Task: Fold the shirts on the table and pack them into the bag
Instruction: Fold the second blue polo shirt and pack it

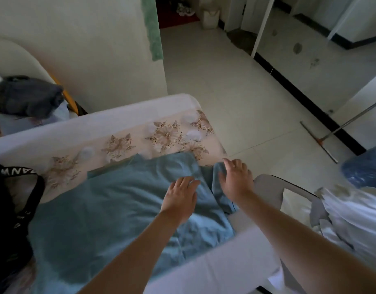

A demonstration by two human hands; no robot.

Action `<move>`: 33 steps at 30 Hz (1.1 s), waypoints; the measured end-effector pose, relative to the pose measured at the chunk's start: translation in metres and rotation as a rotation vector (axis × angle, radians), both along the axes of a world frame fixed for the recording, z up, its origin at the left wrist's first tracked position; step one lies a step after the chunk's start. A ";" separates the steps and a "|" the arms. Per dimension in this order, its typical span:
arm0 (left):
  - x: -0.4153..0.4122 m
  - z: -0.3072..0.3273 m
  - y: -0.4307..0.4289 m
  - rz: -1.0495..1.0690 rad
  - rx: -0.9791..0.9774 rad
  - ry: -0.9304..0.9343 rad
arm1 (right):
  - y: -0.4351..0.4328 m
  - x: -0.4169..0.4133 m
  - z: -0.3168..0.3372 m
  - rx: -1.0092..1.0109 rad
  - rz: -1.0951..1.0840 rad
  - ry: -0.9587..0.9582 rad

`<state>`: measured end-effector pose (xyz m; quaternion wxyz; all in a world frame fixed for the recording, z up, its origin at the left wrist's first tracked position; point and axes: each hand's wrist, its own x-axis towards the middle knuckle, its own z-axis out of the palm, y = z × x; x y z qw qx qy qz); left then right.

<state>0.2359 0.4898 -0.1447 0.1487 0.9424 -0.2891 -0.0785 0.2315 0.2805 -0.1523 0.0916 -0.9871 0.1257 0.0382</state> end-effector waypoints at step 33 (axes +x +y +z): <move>0.093 0.036 -0.102 -0.039 -0.242 0.397 | -0.025 -0.049 -0.003 0.505 -0.282 -0.103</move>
